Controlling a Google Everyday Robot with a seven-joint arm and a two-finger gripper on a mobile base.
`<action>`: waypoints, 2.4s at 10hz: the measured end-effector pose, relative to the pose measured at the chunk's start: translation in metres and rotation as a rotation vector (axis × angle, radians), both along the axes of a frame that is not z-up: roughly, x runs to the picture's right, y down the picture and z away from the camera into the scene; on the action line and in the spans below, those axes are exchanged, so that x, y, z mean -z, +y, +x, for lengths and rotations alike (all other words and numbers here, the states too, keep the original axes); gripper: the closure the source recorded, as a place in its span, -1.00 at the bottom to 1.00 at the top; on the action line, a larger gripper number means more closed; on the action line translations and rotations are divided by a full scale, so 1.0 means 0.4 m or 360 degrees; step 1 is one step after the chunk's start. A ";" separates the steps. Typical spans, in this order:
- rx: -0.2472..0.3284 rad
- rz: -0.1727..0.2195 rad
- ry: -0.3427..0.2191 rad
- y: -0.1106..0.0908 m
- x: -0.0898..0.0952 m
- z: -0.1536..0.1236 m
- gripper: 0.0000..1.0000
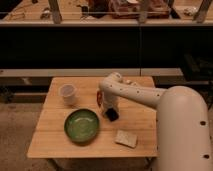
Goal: Place the eraser in the ceramic cup
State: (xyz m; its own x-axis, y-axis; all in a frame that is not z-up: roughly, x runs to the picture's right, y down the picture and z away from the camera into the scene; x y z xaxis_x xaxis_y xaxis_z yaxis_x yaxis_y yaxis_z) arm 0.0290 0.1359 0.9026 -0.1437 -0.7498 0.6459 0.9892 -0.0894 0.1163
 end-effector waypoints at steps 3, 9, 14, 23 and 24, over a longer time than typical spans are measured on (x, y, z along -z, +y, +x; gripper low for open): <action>-0.0003 -0.0002 -0.0005 -0.003 0.004 -0.005 0.68; -0.0015 0.0020 -0.0063 -0.041 0.026 -0.027 0.54; 0.0088 0.0073 -0.0074 -0.235 0.156 -0.088 1.00; 0.0263 0.0234 -0.0145 -0.465 0.275 -0.332 1.00; 0.0267 0.0240 -0.0156 -0.478 0.273 -0.345 1.00</action>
State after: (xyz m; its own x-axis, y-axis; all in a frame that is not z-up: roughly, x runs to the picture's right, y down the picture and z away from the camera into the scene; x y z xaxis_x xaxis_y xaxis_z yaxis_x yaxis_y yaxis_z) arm -0.1092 -0.0551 0.7932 -0.3309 -0.7969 0.5054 0.9436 -0.2752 0.1839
